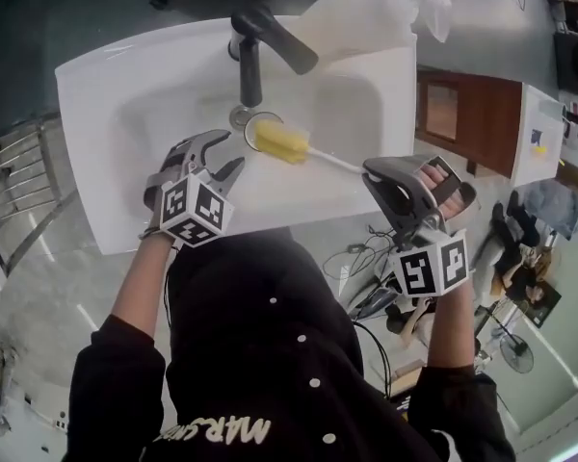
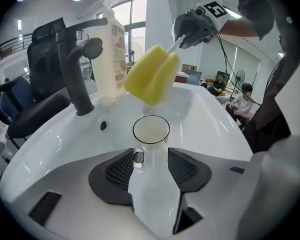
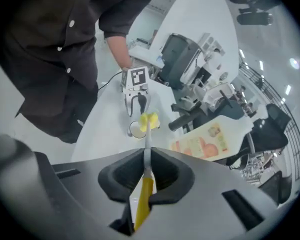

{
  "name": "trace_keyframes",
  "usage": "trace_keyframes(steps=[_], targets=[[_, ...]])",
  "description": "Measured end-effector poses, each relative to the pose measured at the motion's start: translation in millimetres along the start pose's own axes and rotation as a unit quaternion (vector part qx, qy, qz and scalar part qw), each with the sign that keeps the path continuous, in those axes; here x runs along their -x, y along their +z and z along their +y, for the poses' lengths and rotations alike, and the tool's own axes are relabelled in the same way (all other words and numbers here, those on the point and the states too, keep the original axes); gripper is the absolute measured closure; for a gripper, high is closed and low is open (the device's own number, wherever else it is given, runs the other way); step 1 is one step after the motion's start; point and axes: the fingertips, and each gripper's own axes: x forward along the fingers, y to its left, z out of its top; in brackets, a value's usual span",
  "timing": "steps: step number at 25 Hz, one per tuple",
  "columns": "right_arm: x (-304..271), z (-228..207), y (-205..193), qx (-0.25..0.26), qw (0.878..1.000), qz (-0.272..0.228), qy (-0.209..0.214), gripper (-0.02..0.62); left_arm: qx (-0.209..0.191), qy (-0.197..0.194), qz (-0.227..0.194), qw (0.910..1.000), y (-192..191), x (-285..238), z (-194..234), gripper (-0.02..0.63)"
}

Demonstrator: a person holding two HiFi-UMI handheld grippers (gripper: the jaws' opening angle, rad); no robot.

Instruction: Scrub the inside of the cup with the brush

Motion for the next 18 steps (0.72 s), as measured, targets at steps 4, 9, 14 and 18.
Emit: trace_keyframes(steps=[4,9,14,18], targets=[[-29.2,4.5,-0.6,0.07,0.996,0.028,0.045,0.549,-0.024,-0.01,0.024,0.9994,-10.3,-22.8,-2.1,0.377],[-52.2,-0.4,3.2,0.158,0.983,0.055,0.082,0.549,-0.034,-0.022,0.041,0.9984,-18.9,-39.9,-4.6,0.38],[-73.2,-6.9,12.4,0.259,0.956,0.073,0.118,0.549,-0.03,-0.023,0.037,0.9986,-20.8,-47.2,-3.0,0.418],[-85.6,-9.7,22.9,0.307,0.938,0.085,0.137,0.549,-0.03,-0.009,0.033,0.999,-18.7,-46.8,2.3,0.508]])
